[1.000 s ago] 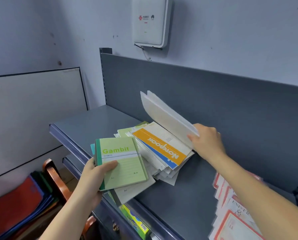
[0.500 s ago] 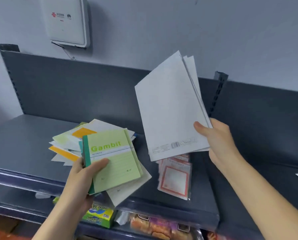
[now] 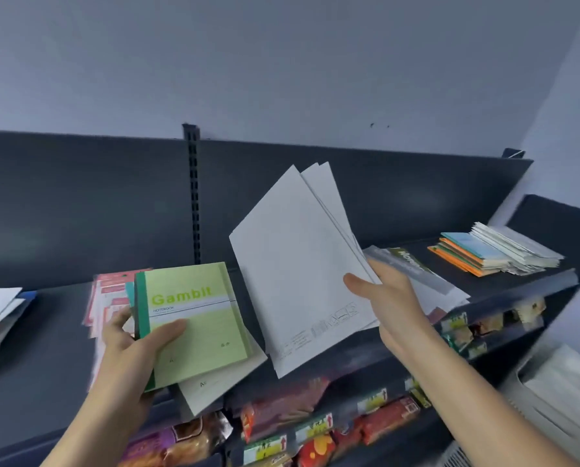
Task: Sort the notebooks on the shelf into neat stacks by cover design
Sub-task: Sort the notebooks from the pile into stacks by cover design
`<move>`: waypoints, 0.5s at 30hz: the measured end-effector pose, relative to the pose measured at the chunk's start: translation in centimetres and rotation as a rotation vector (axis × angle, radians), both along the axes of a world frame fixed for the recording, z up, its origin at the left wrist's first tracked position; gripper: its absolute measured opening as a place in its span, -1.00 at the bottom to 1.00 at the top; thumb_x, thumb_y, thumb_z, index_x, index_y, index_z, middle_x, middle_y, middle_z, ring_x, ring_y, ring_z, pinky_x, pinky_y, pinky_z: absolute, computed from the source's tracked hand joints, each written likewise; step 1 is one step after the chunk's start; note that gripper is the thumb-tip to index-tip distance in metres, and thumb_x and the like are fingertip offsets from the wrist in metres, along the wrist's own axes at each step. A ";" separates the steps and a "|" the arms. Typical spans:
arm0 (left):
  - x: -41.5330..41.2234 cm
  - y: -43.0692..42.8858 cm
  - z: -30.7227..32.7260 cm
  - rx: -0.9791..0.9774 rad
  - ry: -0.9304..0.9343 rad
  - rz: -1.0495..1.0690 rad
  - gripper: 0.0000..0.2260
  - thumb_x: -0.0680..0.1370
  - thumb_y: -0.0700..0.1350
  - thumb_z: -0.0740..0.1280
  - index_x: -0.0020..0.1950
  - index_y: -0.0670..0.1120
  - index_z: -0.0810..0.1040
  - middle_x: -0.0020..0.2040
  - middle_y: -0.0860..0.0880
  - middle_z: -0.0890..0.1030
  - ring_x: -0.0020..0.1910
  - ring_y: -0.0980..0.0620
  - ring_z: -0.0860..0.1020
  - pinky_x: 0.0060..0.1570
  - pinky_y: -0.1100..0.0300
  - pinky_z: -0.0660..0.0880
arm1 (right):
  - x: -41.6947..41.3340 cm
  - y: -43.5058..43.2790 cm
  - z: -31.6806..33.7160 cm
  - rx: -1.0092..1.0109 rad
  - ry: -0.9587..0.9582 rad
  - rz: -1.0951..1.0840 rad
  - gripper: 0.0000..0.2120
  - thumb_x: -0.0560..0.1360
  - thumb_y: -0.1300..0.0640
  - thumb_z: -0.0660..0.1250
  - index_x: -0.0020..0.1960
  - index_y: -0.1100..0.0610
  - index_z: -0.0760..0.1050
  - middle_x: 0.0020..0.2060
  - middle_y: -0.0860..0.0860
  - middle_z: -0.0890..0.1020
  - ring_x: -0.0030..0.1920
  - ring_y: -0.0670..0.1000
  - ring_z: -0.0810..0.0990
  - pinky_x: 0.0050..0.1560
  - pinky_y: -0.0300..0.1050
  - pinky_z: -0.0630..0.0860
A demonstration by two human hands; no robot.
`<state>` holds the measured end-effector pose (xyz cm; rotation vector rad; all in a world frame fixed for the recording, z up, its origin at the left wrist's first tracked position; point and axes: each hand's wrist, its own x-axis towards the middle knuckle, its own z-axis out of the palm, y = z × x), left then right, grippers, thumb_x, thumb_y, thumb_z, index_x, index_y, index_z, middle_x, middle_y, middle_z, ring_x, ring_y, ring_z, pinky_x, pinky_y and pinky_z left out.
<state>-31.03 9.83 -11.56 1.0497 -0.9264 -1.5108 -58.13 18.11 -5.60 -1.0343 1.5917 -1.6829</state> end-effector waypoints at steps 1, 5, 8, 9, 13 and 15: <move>-2.0 0.3 0.2 0.004 -0.011 -0.022 -0.45 0.47 -0.25 0.41 0.35 0.11 0.27 0.01 -0.04 0.61 -0.15 -0.09 0.59 -0.29 0.07 0.50 | -1.7 0.9 -0.1 -0.005 -0.003 -0.018 -0.76 0.51 0.35 0.31 -0.06 0.03 0.61 -0.15 -0.08 0.72 -0.15 -0.12 0.69 -0.24 -0.30 0.57; -10.1 1.9 0.2 -0.002 -0.039 -0.085 -0.44 0.46 -0.24 0.43 0.37 0.06 0.30 0.09 -0.06 0.60 -0.08 -0.09 0.60 -0.26 0.02 0.54 | -9.0 4.1 -0.3 -0.008 -0.041 -0.063 -0.77 0.52 0.34 0.30 0.03 0.07 0.60 -0.12 -0.07 0.72 -0.10 -0.09 0.69 -0.20 -0.26 0.58; -16.5 3.9 0.5 0.013 -0.036 -0.093 -0.43 0.46 -0.26 0.42 0.37 0.07 0.27 0.04 -0.02 0.59 -0.12 -0.07 0.58 -0.23 0.02 0.53 | -15.2 6.1 0.0 -0.005 -0.013 -0.106 -0.78 0.51 0.34 0.31 0.05 0.10 0.61 -0.11 -0.04 0.72 -0.08 -0.03 0.69 -0.10 -0.15 0.58; -18.4 4.5 0.6 0.015 -0.040 -0.094 -0.42 0.46 -0.26 0.42 0.37 0.08 0.26 0.02 -0.03 0.59 -0.13 -0.08 0.58 -0.21 0.01 0.53 | -17.2 6.6 0.2 -0.012 0.013 -0.126 -0.79 0.50 0.35 0.31 0.03 0.10 0.61 -0.12 -0.04 0.72 -0.09 -0.03 0.69 -0.10 -0.15 0.59; -23.8 6.3 0.7 0.031 -0.034 -0.094 -0.43 0.47 -0.26 0.42 0.36 0.10 0.27 -0.02 -0.08 0.61 -0.14 -0.14 0.60 -0.08 -0.16 0.54 | -24.8 6.9 1.2 -0.030 0.269 -0.257 -0.81 0.51 0.32 0.32 -0.09 0.05 0.58 -0.12 -0.04 0.67 -0.09 0.01 0.63 -0.13 -0.16 0.53; -25.6 6.7 0.9 0.044 -0.036 -0.069 -0.45 0.47 -0.26 0.42 0.32 0.11 0.28 -0.02 -0.09 0.62 -0.14 -0.14 0.61 -0.06 -0.19 0.54 | -28.0 6.0 1.5 0.018 0.523 -0.359 -0.84 0.52 0.25 0.30 0.07 0.10 0.56 -0.05 0.00 0.64 -0.01 0.08 0.59 -0.09 -0.12 0.48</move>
